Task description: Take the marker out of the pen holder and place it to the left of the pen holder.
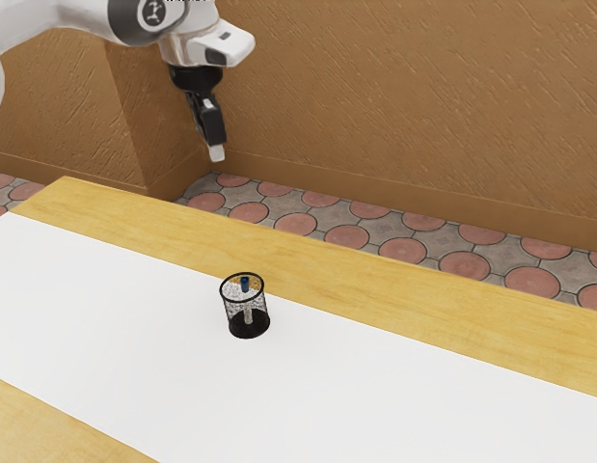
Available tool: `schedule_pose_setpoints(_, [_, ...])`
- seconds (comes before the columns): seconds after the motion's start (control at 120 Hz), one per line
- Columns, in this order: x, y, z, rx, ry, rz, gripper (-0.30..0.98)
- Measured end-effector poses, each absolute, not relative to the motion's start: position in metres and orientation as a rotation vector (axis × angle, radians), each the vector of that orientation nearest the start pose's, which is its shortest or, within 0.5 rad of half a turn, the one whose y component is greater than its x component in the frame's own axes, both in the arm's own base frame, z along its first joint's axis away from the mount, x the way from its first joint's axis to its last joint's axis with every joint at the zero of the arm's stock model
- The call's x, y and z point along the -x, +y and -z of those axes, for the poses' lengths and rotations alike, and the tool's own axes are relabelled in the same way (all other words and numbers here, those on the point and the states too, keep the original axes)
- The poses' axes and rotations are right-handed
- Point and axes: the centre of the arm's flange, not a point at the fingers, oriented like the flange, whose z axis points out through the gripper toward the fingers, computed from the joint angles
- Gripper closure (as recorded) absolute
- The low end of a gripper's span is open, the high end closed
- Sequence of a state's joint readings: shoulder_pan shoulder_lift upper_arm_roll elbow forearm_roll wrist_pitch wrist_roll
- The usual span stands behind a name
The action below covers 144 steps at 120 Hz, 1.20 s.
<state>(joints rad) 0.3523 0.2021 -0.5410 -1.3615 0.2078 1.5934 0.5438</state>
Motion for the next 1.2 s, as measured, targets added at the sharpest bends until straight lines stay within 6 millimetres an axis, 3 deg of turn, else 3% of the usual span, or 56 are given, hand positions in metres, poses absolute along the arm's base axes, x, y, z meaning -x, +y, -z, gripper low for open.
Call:
schedule_pose_setpoints(0.108, [-0.612,-0.087,-0.604,2.79,1.223,-0.001,0.0])
schedule_pose_setpoints(0.25, [-0.632,-0.115,-0.53,2.711,1.41,-0.189,0.0])
schedule_pose_setpoints(0.375, [-0.646,-0.127,-0.467,2.579,1.506,-0.351,0.0])
schedule_pose_setpoints(0.6, [-0.665,-0.082,-0.367,2.542,1.528,-0.6,0.0])
schedule_pose_setpoints(0.683, [-0.67,-0.077,-0.338,2.564,1.556,-0.65,0.0])
schedule_pose_setpoints(0.992, [-0.679,-0.081,-0.332,2.652,1.598,-0.611,0.01])
schedule_pose_setpoints(1.2, [-0.68,-0.085,-0.337,2.678,1.595,-0.59,0.28])
